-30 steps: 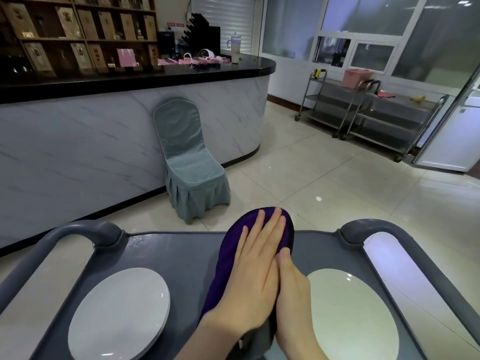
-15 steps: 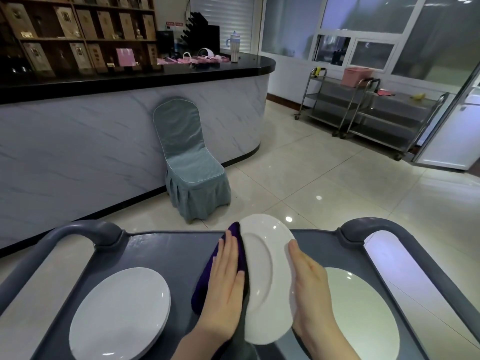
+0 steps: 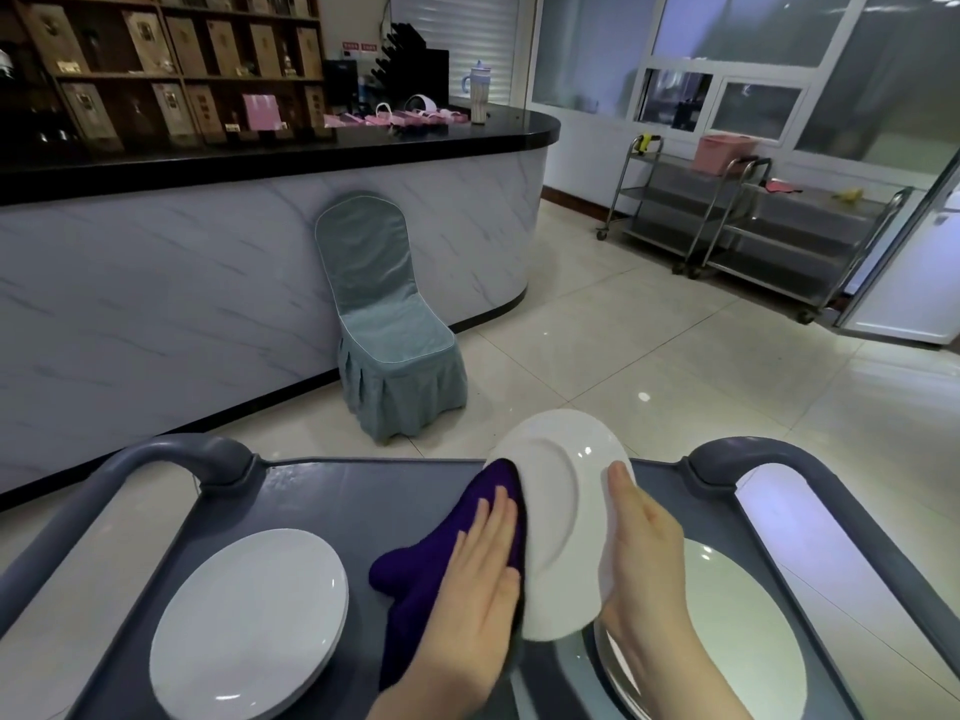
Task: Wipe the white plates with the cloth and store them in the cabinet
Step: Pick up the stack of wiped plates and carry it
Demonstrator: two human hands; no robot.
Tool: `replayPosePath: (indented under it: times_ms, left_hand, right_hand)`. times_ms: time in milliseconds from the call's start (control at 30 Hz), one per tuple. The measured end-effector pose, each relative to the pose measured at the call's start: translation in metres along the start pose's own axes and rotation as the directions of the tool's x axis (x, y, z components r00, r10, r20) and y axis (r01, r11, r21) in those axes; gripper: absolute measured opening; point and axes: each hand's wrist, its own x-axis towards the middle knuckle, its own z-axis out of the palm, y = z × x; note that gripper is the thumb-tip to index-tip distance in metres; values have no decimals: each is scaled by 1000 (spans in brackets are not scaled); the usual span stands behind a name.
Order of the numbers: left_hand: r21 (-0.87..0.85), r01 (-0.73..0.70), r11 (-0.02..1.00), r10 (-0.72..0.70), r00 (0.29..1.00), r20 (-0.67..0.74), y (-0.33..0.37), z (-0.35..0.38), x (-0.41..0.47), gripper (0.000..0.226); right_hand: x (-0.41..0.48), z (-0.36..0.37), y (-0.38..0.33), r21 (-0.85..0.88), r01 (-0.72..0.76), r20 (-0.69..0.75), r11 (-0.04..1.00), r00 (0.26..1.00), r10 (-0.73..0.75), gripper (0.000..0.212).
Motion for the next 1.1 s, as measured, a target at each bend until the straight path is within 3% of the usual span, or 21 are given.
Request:
replayPosePath:
  times_ms: [100,200,300,500,633,800,900,1000,1100]
  left_hand:
    - [-246,-55,968,56,998,1,26,2,-4,62]
    - [-422,-55,905,21,996,-84,32,-13,7,55]
    - [-389,-23,921,-17,995,-98,13,-17,11,51]
    - [-392,-5,920,-14,999,-45,26,8,-10,55]
    - [-378,-69,923,52,997,-54,35,-10,5,53]
    - [-342,12,940,-51,993,-106,8,-13,3,59]
    - [-348,-59,936,23,994,-106,25,-3,-12,61]
    - [-369,-97,924,67,994,-91,36,-5,-11,59]
    - [-386,-21,922,-7,997,-71,15,-10,3,55]
  right_hand:
    - [-5,4,9,-44,53,-5,998,999,-53,41]
    - [-16,5,18,-13,55,65,998,996,-54,41]
    - [-16,3,10,-9,44,37,999,998,-44,37]
    - [-8,-2,1,-32,76,-12,997,997,-77,54]
    - [-16,0,12,43,16,82,999,996,-20,34]
    - [-12,4,8,-32,67,44,997,997,-66,38]
    - [-5,9,1,-53,77,27,996,997,-75,50]
    - [-1,11,11,-35,46,43,998,998,-44,40]
    - [-6,11,26,-105,41,94,994,995,-31,37]
